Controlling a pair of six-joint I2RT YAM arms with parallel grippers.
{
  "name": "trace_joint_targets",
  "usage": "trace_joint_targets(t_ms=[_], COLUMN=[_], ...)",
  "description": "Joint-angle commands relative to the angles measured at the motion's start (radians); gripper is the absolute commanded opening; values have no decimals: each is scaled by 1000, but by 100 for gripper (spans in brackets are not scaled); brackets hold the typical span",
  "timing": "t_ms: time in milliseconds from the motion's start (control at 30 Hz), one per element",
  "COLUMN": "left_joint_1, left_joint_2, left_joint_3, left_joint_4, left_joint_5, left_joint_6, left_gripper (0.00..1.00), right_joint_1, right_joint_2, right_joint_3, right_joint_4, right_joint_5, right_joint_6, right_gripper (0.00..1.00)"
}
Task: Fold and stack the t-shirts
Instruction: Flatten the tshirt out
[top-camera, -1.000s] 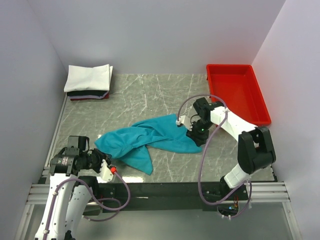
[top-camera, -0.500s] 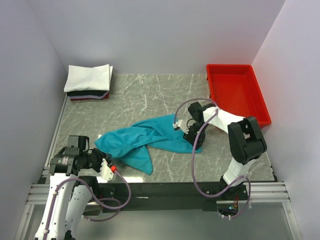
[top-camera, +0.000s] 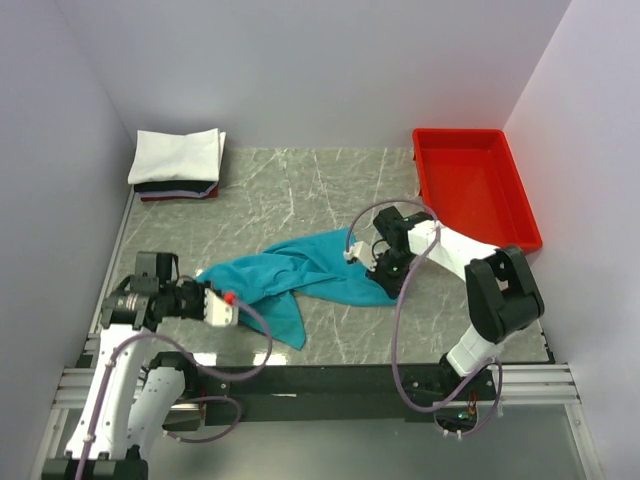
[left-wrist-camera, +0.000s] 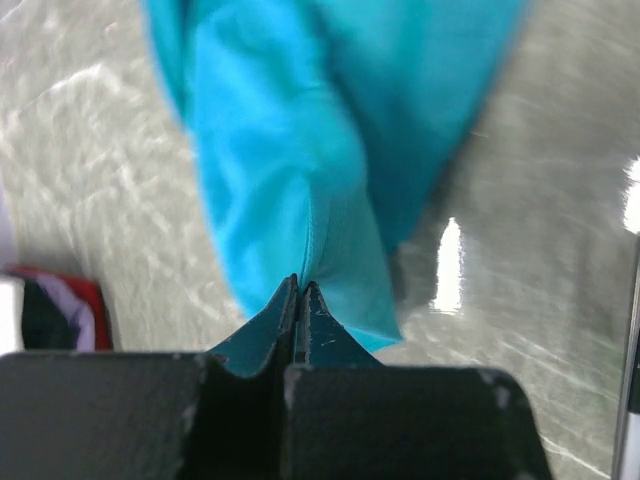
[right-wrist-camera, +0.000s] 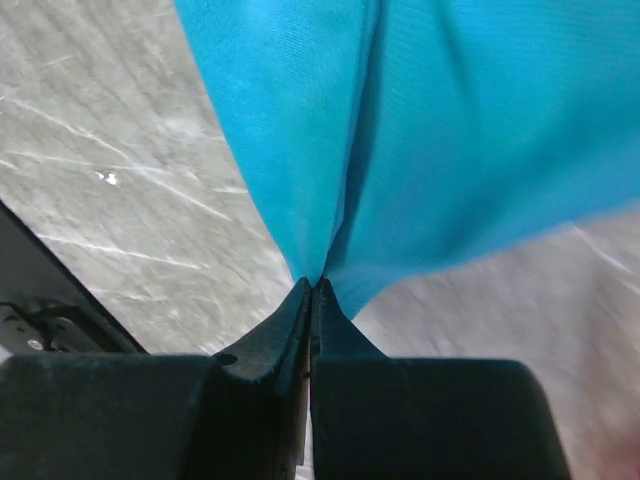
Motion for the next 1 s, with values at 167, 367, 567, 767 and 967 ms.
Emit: trace_joint_targets(t_ms=[167,367,567,767,967], left_joint_1=[56,174,243,266,291], left_joint_2=[351,602,781,769,659], left_joint_3=[351,634,907,945,932], left_joint_4=[371,551,655,855,957], left_joint_5=[-85,-141,-132,-154,-189], left_joint_6=[-675,-934,-1090,-1222,-1317], left_gripper=[0,0,0,0,0], right_joint_1=[-71,-129,-140,-135,-103], right_joint_2=[-192,-189,-140,-121,-192], right_joint_3=[185,365,558,702,752], right_joint_4=[128,260,407,512,555], right_joint_5=[145,243,326,395,438], right_joint_6=[50,37,62,82,79], right_gripper=[0,0,0,0,0])
